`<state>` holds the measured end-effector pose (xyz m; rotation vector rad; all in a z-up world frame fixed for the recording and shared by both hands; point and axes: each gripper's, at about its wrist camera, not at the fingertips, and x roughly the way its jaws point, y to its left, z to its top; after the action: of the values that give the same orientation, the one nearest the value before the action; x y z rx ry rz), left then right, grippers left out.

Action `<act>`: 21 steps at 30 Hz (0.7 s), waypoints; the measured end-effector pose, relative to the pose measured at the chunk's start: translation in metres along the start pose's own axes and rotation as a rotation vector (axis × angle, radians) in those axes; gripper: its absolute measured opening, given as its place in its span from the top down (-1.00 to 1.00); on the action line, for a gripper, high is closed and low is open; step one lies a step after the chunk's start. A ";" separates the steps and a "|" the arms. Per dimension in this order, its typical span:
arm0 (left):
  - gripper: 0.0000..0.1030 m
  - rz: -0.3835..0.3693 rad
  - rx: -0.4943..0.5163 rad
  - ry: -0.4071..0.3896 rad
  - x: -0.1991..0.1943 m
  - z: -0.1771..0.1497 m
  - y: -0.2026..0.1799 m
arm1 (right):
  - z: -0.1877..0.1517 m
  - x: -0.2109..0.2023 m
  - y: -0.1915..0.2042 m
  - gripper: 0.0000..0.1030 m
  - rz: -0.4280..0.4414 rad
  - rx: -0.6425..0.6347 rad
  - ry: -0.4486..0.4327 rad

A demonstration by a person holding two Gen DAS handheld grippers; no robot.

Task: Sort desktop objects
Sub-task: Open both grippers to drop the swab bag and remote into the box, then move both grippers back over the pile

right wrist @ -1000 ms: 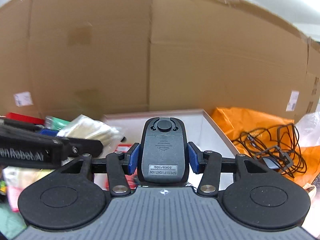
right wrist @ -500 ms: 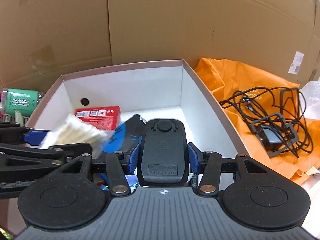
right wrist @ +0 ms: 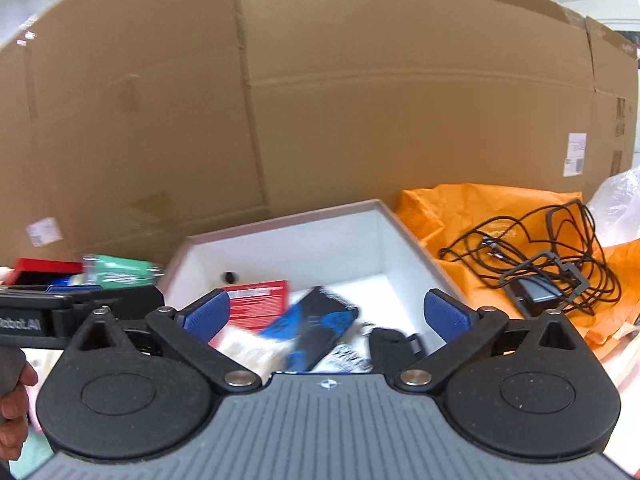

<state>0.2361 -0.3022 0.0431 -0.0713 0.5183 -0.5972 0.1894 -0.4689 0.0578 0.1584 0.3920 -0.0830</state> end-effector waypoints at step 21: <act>-1.00 -0.042 0.057 -0.063 -0.182 -0.076 0.050 | -0.052 -0.072 0.096 -0.99 0.032 -0.157 -0.022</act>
<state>0.0966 -0.1537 0.0475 -0.0474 0.4390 -0.6482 0.1143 -0.3618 0.0519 0.0086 0.3726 -0.0222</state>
